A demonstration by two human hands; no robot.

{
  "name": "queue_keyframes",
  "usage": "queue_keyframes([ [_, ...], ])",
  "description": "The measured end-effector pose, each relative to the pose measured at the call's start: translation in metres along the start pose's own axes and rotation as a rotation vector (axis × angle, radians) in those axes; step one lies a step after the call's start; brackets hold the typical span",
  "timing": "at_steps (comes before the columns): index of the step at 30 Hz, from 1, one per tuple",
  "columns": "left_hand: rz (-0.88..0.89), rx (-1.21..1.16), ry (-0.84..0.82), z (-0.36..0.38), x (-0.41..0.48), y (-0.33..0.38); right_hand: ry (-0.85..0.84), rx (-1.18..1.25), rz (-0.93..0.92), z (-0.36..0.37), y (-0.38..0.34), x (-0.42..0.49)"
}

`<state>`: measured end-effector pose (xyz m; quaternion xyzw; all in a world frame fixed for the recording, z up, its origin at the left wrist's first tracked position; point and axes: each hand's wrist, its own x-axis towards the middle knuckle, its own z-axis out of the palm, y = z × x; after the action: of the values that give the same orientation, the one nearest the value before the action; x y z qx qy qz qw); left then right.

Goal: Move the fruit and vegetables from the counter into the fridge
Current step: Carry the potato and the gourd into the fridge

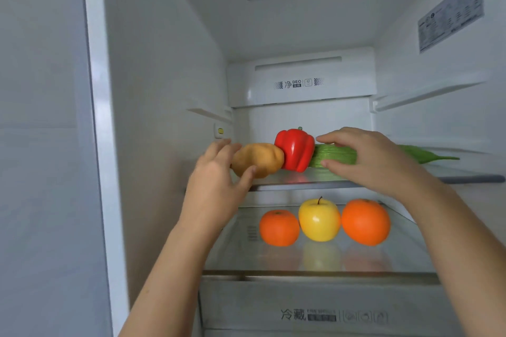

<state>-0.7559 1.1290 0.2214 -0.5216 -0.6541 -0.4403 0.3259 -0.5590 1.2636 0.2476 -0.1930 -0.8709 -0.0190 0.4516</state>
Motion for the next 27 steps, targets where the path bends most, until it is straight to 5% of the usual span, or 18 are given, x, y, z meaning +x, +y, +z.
queue_keyframes([
  [10,0.153,-0.019,0.03,-0.023,-0.088,0.014,0.245,-0.181,-0.033,0.04,-0.084,-0.081],
  [27,0.083,0.004,-0.184,-0.074,-0.249,-0.005,0.008,-0.179,0.131,0.093,-0.178,-0.228],
])
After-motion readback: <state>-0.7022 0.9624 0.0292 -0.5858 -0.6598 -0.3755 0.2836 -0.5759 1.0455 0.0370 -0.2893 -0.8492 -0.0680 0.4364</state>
